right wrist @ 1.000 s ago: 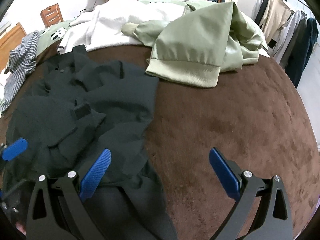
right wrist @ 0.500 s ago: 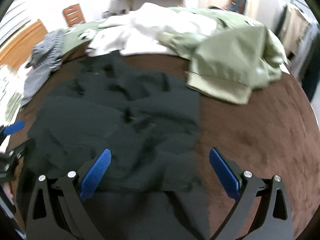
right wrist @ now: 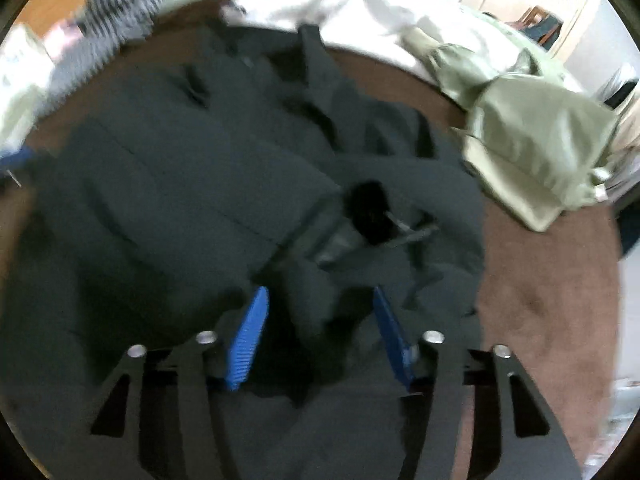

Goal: Fold large clothes

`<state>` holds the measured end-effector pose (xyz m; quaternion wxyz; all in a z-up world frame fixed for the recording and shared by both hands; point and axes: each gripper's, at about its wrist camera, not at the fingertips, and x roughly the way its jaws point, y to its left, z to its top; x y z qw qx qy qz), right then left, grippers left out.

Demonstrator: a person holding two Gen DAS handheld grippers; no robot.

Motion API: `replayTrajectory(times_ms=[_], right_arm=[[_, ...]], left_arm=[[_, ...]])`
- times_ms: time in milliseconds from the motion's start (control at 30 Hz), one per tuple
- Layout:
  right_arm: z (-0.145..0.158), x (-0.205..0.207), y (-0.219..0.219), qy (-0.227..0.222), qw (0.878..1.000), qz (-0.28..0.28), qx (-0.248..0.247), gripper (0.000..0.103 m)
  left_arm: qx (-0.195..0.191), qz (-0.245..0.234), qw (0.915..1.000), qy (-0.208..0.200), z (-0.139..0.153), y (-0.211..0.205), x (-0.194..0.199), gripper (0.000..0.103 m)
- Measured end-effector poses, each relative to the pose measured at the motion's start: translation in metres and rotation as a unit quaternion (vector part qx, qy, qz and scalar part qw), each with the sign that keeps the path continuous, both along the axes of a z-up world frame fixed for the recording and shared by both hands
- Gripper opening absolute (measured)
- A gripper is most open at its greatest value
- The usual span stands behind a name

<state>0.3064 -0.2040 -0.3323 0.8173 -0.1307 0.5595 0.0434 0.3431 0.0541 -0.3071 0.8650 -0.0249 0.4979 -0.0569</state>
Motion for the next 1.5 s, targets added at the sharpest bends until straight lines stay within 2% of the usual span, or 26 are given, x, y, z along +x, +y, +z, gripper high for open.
replayTrajectory(times_ms=[100,133,167,200,333,467,533,700,767,800,867,1000,1033,1067,1133,1167,1233,1300,1400,1500], right_arm=[[-0.009,-0.004,-0.005,0.012,1.000,-0.015,0.008,0.039],[-0.013,-0.005,-0.009,0.018,1.000,-0.023,0.013,0.033],[-0.014,-0.007,-0.014,0.020,0.999,-0.034,0.021,0.021],[-0.013,-0.009,-0.019,0.021,0.998,-0.043,0.042,0.015],[0.008,-0.021,-0.041,-0.013,0.991,-0.093,0.100,0.013],[0.036,-0.034,-0.079,-0.049,0.974,-0.166,0.149,0.013],[0.040,-0.041,-0.099,-0.057,0.965,-0.200,0.159,0.013],[0.012,-0.060,-0.127,-0.032,0.944,-0.266,0.194,0.014],[-0.009,-0.069,-0.132,-0.013,0.933,-0.295,0.206,0.018],[-0.016,-0.075,-0.135,-0.010,0.928,-0.312,0.202,0.020],[-0.028,-0.086,-0.138,-0.008,0.920,-0.340,0.194,0.031],[-0.041,-0.103,-0.147,0.002,0.908,-0.376,0.188,0.031],[-0.037,-0.106,-0.148,-0.007,0.908,-0.372,0.192,0.034],[-0.031,-0.108,-0.148,-0.021,0.912,-0.361,0.194,0.046],[-0.010,-0.105,-0.142,-0.053,0.927,-0.317,0.194,0.061],[0.001,-0.103,-0.138,-0.069,0.934,-0.294,0.193,0.064],[0.025,-0.090,-0.127,-0.100,0.949,-0.242,0.176,0.066],[0.038,-0.074,-0.122,-0.111,0.956,-0.211,0.170,0.067],[0.041,-0.043,-0.124,-0.101,0.959,-0.186,0.191,0.067],[0.027,-0.008,-0.128,-0.088,0.960,-0.176,0.197,0.066]], left_arm=[[-0.018,0.010,0.9998,0.003,-0.003,0.014,0.005,0.097],[-0.019,0.010,0.9998,0.003,-0.003,0.016,0.006,0.097],[-0.018,0.011,0.9998,0.002,-0.003,0.018,0.007,0.097],[-0.017,0.010,0.9998,0.002,-0.003,0.019,0.008,0.097],[-0.010,0.000,0.9999,0.006,-0.003,0.018,0.013,0.097],[-0.001,-0.016,0.9999,0.004,-0.001,0.014,0.016,0.097],[0.001,-0.022,0.9997,0.006,-0.002,0.011,0.018,0.097],[0.002,-0.022,0.9996,0.015,-0.015,0.007,0.021,0.097],[0.005,-0.020,0.9996,0.017,-0.021,0.006,0.020,0.097],[0.005,-0.021,0.9996,0.018,-0.024,0.005,0.019,0.097],[0.007,-0.022,0.9995,0.023,-0.034,0.003,0.018,0.097],[0.018,-0.026,0.9987,0.040,-0.053,-0.002,0.017,0.097],[0.022,-0.029,0.9985,0.042,-0.057,-0.004,0.015,0.097],[0.023,-0.030,0.9985,0.040,-0.058,-0.005,0.014,0.097],[0.020,-0.033,0.9988,0.029,-0.053,-0.007,0.010,0.097],[0.015,-0.034,0.9990,0.023,-0.049,-0.008,0.008,0.097],[0.008,-0.036,0.9993,0.010,-0.040,-0.011,0.006,0.097],[0.008,-0.038,0.9992,0.000,-0.032,-0.015,0.005,0.097],[0.004,-0.041,0.9991,-0.012,-0.024,-0.022,0.005,0.097],[0.008,-0.042,0.9990,-0.010,-0.029,-0.027,0.006,0.097]])
